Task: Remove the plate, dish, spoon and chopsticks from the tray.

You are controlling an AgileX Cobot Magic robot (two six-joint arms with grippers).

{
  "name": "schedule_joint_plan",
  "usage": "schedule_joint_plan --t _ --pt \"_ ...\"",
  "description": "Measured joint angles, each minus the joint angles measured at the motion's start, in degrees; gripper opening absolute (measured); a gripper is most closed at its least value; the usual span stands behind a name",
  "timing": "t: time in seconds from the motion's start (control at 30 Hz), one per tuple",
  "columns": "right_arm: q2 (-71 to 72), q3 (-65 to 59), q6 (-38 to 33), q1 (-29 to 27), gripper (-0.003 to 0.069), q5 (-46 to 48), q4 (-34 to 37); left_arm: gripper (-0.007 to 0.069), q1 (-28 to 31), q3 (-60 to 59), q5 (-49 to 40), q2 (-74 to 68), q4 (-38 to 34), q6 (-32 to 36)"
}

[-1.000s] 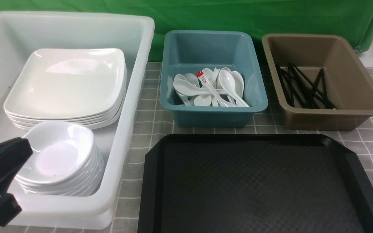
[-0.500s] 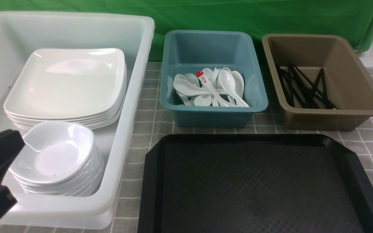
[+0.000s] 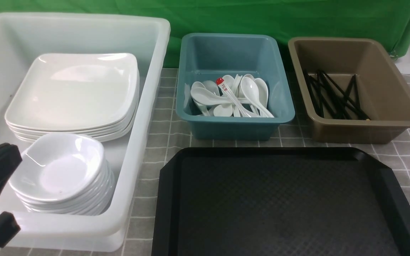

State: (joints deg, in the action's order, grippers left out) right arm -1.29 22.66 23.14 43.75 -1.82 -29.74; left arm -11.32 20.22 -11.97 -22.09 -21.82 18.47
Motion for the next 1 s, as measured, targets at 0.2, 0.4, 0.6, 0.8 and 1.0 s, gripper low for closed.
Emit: schedule_joint_plan --t 0.2,0.4,0.6,0.8,1.0 --pt "0.00 0.00 0.00 0.00 0.0066 0.00 0.00 0.0002 4.59 -4.61 2.15 8.34 9.04 -7.63" --pt "0.00 0.00 0.00 0.00 0.0080 0.00 0.00 0.0002 10.82 -15.84 6.86 17.52 12.26 -8.75" --pt "0.00 0.00 0.00 0.00 0.0090 0.00 0.00 0.0002 12.47 -20.42 3.05 21.82 13.59 -8.93" --pt "0.00 0.00 0.00 0.00 0.0091 -0.04 0.00 0.0002 12.47 -20.62 0.12 22.16 15.66 -8.93" --pt "0.00 0.00 0.00 0.00 0.0106 -0.04 0.00 0.0003 12.47 -20.62 0.12 22.16 15.85 -8.88"
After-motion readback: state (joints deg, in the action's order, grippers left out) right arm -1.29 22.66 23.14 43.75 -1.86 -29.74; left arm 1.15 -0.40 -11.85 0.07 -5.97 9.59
